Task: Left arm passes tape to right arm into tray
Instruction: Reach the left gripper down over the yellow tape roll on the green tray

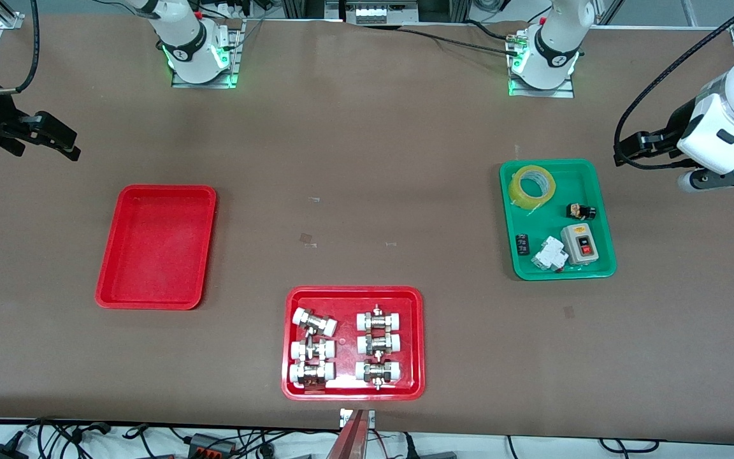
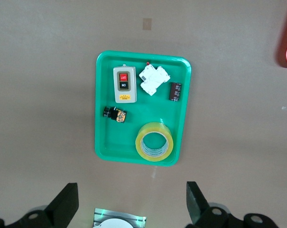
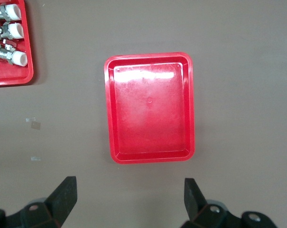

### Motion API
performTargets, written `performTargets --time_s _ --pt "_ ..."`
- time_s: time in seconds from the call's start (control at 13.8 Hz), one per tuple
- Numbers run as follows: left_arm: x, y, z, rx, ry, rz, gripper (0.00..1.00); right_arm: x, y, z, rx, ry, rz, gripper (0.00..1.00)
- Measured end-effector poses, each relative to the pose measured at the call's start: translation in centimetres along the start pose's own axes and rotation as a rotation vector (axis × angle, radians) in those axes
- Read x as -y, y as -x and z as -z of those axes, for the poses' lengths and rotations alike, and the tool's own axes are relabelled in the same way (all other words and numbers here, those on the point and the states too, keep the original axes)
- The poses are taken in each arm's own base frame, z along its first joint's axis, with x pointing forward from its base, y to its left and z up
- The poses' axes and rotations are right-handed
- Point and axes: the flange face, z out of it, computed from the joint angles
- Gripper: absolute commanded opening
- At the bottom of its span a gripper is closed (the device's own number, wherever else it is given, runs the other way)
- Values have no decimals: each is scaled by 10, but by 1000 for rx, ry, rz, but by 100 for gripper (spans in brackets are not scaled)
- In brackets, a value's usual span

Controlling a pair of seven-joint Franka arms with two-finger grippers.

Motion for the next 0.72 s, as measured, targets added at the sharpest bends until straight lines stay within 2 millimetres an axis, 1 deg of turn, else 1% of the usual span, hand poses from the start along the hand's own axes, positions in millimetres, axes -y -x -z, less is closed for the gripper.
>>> performTargets --time_s 0.51,0.65,0.72 --pt "2 -1 -2 4 0 4 100 4 -1 -2 4 0 10 100" --pt "3 -3 -9 20 -2 5 100 4 -1 -2 4 0 10 100" --pt "7 -7 -18 38 -3 11 100 4 -1 -2 4 0 10 100"
